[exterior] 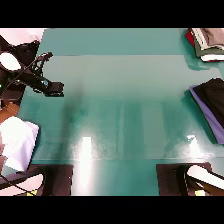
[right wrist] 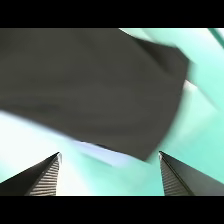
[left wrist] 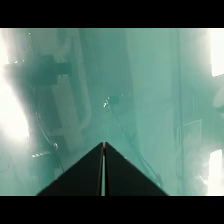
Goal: Fold the shirts.
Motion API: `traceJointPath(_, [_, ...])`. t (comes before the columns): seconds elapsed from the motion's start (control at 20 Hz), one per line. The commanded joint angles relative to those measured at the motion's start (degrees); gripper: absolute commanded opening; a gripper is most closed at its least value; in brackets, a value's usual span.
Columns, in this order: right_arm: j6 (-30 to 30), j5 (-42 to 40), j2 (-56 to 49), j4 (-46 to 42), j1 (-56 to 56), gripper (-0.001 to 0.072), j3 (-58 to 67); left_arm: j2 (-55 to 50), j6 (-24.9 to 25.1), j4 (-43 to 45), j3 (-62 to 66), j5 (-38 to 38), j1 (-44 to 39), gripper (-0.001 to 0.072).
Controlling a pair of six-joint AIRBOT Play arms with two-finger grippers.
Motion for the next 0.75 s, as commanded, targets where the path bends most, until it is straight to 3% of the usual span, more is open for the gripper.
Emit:
traceJointPath(0.0, [0.46, -2.67, 2.4, 15.76, 4.42, 0.0612, 2.47, -0.02, -0.31, -0.11, -0.02, 1.09, -0.02, 0.0022])
traceJointPath(0.1, [0.44, -3.5, 3.93, 20.59, 9.31, 0.0296, 2.4, -0.02, -0.31, -0.13, -0.02, 1.4, -0.02, 0.0023])
traceJointPath(0.15, [0.42, -3.43, 4.61, 21.09, 12.44, 0.008, 2.4, -0.02, -0.31, -0.13, -0.02, 1.38, -0.02, 0.0023])
traceJointPath(0.2, [0.39, -3.41, 5.18, 21.09, 15.5, 0.0026, 2.4, -0.02, -0.31, -0.13, -0.02, 1.38, -0.02, 0.0023])
traceJointPath(0.7, [0.39, -3.39, 7.96, 20.06, 39.67, 0.0026, 2.43, -0.02, -0.31, -0.13, -0.02, 1.46, -0.02, 0.0023])
